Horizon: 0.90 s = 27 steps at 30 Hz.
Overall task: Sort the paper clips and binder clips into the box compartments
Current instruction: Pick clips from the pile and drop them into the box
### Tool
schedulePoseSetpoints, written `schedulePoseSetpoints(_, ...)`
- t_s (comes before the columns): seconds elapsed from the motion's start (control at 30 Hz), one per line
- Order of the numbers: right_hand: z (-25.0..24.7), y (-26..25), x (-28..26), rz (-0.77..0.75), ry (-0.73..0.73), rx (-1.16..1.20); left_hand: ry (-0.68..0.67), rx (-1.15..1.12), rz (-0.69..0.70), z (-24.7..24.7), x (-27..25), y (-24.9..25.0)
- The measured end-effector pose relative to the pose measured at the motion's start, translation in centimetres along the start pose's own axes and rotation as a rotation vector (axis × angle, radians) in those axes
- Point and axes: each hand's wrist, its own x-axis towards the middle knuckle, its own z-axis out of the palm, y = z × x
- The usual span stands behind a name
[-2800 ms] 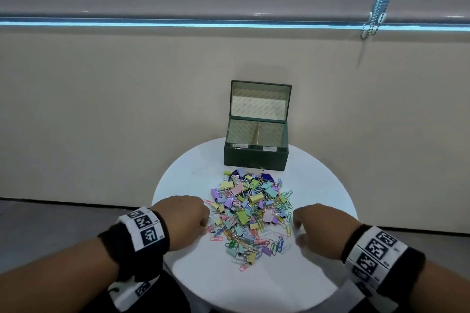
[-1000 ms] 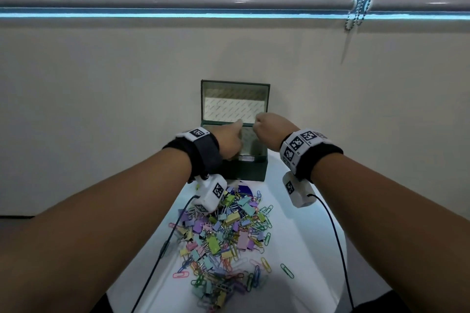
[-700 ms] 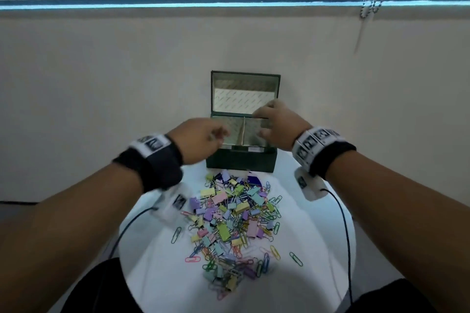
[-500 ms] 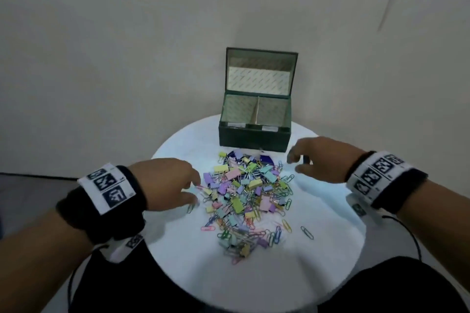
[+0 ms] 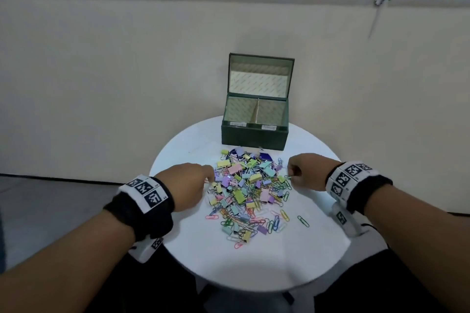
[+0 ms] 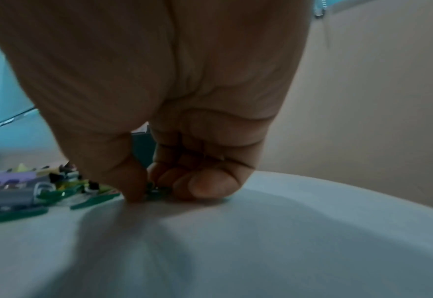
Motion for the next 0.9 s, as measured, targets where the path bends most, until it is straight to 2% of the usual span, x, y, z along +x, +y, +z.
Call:
schedulePoseSetpoints(0.07,-0.3,0.1,-0.3,0.019,0.001,0.06,0.022,-0.018,-0.014,0.0,-0.1,-0.1)
schedulePoseSetpoints(0.13,-0.9,0.8,-0.6,0.037,0.075,0.195,0.048,-0.042,-0.011,-0.1,-0.1,-0.3)
schedulePoseSetpoints(0.2,-1.6,1.2,-1.2,0.062,0.17,0.575,0.07,-0.047,-0.005,-0.2,-0.1,-0.4)
schedulePoseSetpoints(0.33,-2.4,0.9,-2.4,0.029,0.239,1.631,0.057,-0.032,-0.007,-0.2,-0.2,-0.4)
schedulePoseSetpoints(0.4,-2.8,0.8,-2.4,0.008,0.21,1.891,0.04,-0.038,0.005,-0.3,-0.4,-0.3)
schedulePoseSetpoints(0.47,-3.0,0.7,-2.2,0.026,0.157,1.948,0.033,-0.063,0.029,-0.5,-0.6,-0.2)
schedulePoseSetpoints(0.53,-3.0,0.5,-1.7,0.084,0.13,1.743,0.038,-0.073,0.028,-0.5,-0.9,-0.2)
schedulePoseSetpoints(0.57,-2.9,0.4,-1.4,0.103,0.128,1.483,0.028,-0.065,0.027,-0.5,-1.1,-0.3)
schedulePoseSetpoints(0.67,-1.8,-0.2,-0.6,0.08,0.047,0.376,0.004,-0.035,0.046,-0.2,-1.4,-0.5)
schedulePoseSetpoints(0.7,-1.2,-0.6,-0.4,0.069,0.012,0.161,0.013,-0.028,0.055,-0.2,-1.4,-0.5)
schedulePoseSetpoints(0.77,-0.4,-1.5,-0.4,0.08,-0.009,0.032,0.031,-0.018,0.072,-0.1,-1.3,-0.4)
schedulePoseSetpoints(0.9,-0.2,-2.2,-0.1,0.112,-0.028,0.023,0.068,0.001,0.098,-0.1,-1.1,-0.1)
